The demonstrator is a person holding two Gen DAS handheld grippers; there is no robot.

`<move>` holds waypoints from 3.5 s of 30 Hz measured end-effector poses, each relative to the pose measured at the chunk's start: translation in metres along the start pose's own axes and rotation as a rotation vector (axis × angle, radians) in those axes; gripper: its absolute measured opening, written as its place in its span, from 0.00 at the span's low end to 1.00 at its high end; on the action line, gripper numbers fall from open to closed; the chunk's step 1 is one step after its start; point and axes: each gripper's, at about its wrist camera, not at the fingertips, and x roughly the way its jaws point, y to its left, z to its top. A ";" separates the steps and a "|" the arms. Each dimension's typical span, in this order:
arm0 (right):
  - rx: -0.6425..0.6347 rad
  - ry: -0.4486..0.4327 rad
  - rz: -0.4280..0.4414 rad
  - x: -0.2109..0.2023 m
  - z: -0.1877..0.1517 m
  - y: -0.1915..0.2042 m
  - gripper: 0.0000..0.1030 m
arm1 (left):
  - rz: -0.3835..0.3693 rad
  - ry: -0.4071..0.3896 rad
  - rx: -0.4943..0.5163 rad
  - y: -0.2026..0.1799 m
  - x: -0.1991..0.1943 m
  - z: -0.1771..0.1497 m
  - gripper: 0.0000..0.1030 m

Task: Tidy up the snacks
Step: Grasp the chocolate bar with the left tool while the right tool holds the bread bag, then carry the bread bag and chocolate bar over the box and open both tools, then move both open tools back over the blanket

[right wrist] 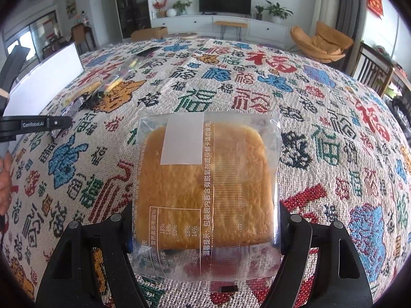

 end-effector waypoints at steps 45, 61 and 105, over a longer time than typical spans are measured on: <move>-0.143 0.119 0.296 -0.056 -0.001 0.114 0.72 | -0.073 -0.170 -0.209 0.108 -0.175 -0.116 0.17; -0.442 0.045 0.680 -0.071 0.180 0.435 0.76 | 0.205 -0.210 -0.438 0.337 -0.210 -0.053 0.83; -0.080 0.007 0.002 -0.005 -0.014 0.045 0.84 | 0.114 -0.083 -0.017 0.036 -0.051 -0.110 1.00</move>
